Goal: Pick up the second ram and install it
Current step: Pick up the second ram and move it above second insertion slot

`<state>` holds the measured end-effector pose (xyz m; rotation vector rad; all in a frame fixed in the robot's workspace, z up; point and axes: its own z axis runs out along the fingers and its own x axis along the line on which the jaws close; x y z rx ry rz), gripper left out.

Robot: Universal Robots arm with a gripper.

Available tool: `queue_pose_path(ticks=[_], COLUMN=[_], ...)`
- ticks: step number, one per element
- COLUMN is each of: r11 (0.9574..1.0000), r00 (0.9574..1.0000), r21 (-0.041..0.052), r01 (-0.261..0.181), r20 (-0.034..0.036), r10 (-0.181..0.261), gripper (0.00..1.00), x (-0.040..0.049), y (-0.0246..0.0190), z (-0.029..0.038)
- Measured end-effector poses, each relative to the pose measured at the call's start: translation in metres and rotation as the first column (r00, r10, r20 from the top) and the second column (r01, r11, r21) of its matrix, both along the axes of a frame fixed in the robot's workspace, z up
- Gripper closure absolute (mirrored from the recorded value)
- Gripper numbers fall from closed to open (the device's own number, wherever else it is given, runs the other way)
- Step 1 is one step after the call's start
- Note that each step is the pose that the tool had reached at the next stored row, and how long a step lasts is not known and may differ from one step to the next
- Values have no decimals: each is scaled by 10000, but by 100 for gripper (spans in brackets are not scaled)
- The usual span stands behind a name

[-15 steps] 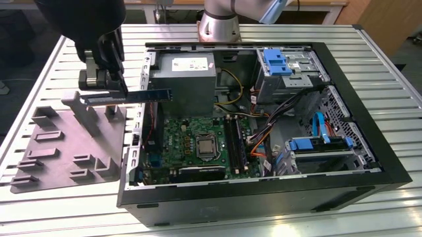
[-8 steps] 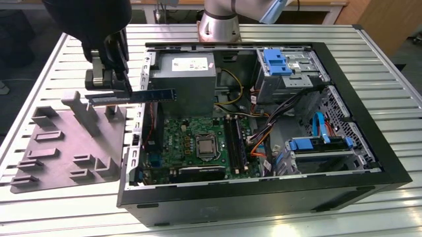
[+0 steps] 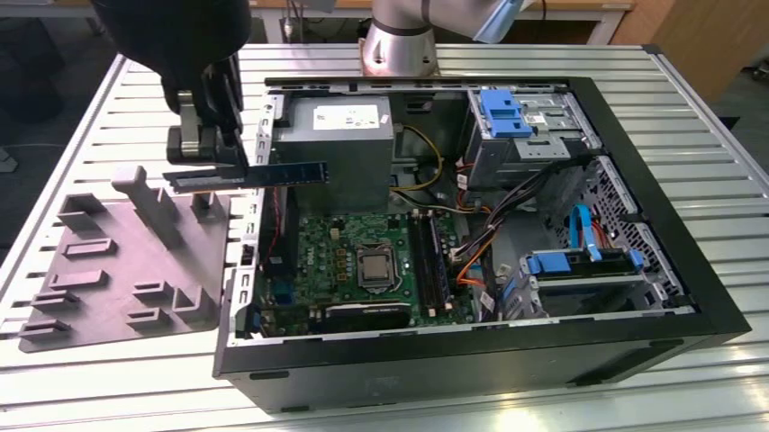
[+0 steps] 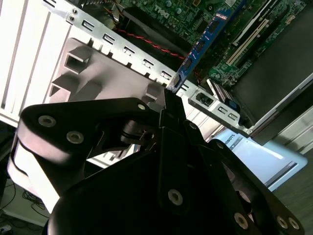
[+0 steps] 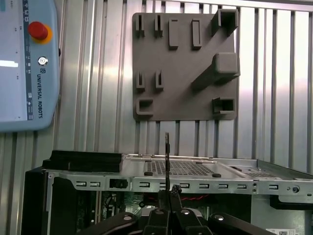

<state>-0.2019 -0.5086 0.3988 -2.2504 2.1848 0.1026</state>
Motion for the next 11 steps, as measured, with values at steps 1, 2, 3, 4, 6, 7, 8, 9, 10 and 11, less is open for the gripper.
queue_pose_path(ticks=[1, 2, 3, 4, 6, 7, 8, 9, 10, 11], r11=[10000, 10000, 10000, 10000, 10000, 10000, 10000, 10000, 10000, 10000], r00=[10000, 10000, 10000, 10000, 10000, 10000, 10000, 10000, 10000, 10000], r21=[0, 0, -1, -1, 0, 0, -1, -1, 0, 0], r01=[0, 0, 0, 0, 0, 0, 0, 0, 0, 0], r20=[0, 0, -1, -1, 0, 0, 0, 0, 0, 0], r10=[0, 0, 0, 0, 0, 0, 0, 0, 0, 0], gripper=[88, 88, 88, 88, 88, 88, 88, 88, 88, 88], x=[6, 12, 19, 25, 39, 45, 51, 57, 64, 70], y=[0, 0, 0, 0, 0, 0, 0, 0, 0, 0], z=[0, 0, 0, 0, -2, -2, -3, -4, -5, -7])
